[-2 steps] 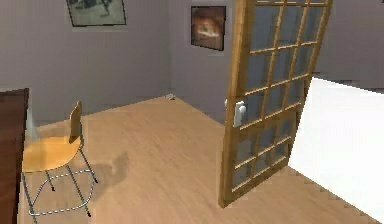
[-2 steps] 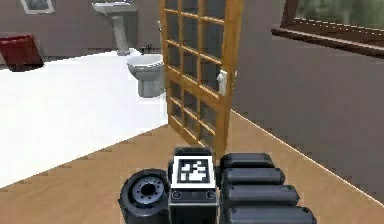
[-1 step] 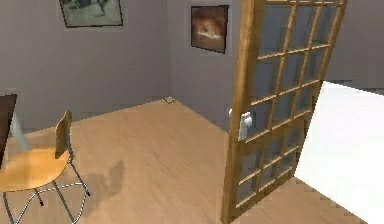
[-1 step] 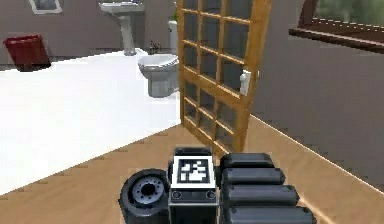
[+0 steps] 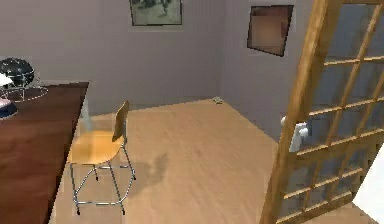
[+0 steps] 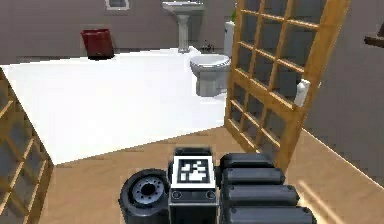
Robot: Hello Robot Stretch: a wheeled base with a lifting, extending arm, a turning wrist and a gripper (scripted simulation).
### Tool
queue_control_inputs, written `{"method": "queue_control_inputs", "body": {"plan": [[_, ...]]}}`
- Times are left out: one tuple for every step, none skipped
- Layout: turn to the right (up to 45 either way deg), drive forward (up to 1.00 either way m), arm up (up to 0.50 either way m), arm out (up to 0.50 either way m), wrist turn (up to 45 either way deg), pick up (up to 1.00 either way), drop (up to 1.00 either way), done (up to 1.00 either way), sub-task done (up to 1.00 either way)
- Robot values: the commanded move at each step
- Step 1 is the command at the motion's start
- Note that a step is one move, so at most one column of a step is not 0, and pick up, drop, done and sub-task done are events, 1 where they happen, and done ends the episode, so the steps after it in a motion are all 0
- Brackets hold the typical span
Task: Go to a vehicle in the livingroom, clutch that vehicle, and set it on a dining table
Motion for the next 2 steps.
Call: {"method": "queue_control_inputs", "body": {"plan": [[0.0,1.00,0.00,0.00,0.0,0.00,0.00,0.00,0.00],[-6.0,0.00,0.00,0.00,0.0,0.00,0.00,0.00,0.00]]}}
